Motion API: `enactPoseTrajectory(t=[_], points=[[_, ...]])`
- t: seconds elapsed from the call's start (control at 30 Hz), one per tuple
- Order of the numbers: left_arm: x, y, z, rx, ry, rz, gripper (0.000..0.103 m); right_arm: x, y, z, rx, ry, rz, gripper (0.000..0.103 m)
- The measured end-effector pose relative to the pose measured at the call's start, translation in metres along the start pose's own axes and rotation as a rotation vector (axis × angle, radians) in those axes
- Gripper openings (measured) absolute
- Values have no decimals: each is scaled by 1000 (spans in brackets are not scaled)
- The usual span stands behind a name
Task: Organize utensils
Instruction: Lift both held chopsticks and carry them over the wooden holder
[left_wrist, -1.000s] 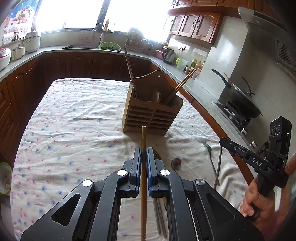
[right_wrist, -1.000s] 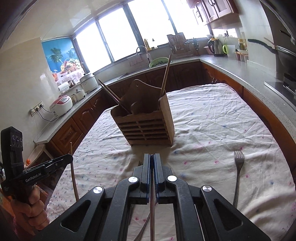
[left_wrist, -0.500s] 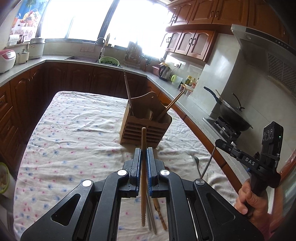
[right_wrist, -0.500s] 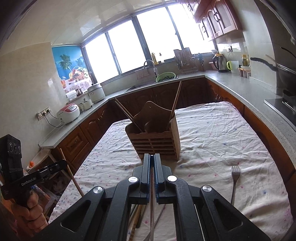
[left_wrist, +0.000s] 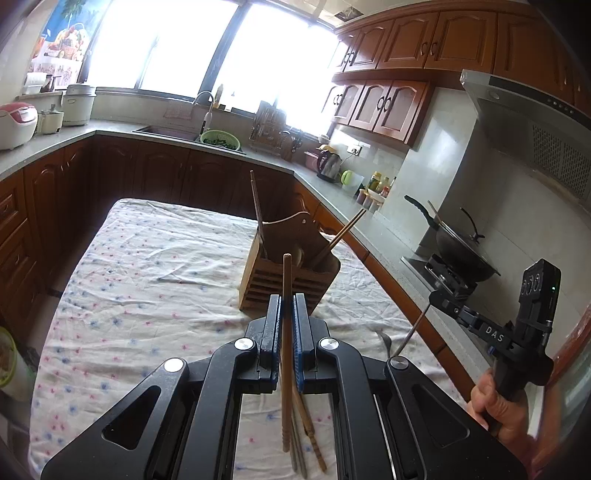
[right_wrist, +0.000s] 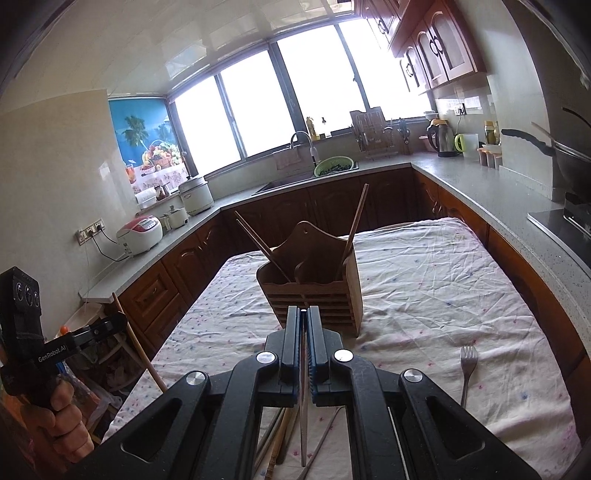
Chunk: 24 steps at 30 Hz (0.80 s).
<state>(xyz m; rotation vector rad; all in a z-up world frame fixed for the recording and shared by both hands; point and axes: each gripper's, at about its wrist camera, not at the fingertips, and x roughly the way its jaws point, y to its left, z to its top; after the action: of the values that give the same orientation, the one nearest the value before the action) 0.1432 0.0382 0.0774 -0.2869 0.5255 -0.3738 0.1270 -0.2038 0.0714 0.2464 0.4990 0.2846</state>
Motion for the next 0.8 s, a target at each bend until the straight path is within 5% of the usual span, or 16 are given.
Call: enactPoseTrajectory(t=[0.8], points=[[45,-9,110,-36,-234,11,5,24,-9,101,16,-222,1,3]])
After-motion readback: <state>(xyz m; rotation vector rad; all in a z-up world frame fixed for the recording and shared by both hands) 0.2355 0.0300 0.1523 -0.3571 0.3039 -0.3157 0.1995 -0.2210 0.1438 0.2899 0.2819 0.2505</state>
